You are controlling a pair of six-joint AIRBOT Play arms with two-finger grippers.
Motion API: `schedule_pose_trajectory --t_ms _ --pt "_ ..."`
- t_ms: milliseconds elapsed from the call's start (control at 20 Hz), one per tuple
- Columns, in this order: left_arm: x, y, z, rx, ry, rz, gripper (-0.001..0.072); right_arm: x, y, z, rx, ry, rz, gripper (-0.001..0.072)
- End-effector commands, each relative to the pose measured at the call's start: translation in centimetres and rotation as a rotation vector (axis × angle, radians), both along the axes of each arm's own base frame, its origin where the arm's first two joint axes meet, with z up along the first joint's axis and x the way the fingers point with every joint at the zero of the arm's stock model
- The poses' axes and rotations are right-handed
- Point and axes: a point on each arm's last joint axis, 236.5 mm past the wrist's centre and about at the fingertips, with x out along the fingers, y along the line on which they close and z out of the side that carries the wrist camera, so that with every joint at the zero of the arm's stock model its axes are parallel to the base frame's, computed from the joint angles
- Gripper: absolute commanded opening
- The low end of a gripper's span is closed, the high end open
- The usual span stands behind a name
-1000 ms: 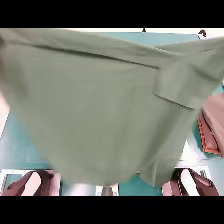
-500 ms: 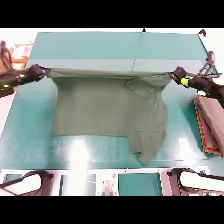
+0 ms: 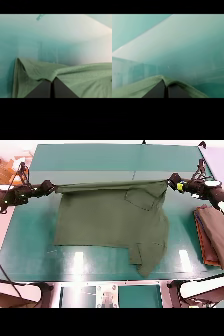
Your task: Fold the shirts.
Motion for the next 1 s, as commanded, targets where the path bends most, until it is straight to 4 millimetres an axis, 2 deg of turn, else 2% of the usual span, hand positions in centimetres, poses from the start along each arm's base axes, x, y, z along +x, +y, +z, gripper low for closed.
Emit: schedule_pose_trajectory --t_ms 0,100,250,450,650,950 --pt "-1.2 -0.8 -1.5 0.025 0.048 -0.080 0.0030 -2.5 0.4 -1.8 0.004 0.105 0.101 0.0023" --pt "-3.0 -1.9 -2.2 0.035 0.092 -0.170 0.0030 -4.7 0.1 -3.1 -0.024 0.194 0.153 0.0022" --pt "-4.8 -2.3 -3.3 0.068 0.144 -0.246 0.0030 -8.2 0.8 -5.1 -0.055 0.304 0.238 0.0023" --pt "-6.2 -1.5 -4.9 0.120 0.227 -0.256 0.0030 -11.2 1.6 -8.3 -0.024 0.399 0.248 0.0023" --pt "-6.3 -1.4 -5.2 0.128 0.235 -0.258 0.0031 -12.6 1.8 -10.1 -0.014 0.443 0.239 0.0023" --pt "-7.1 -1.7 -6.0 0.102 0.270 -0.247 0.0031 -12.7 1.9 -10.1 -0.005 0.451 0.234 0.0025"
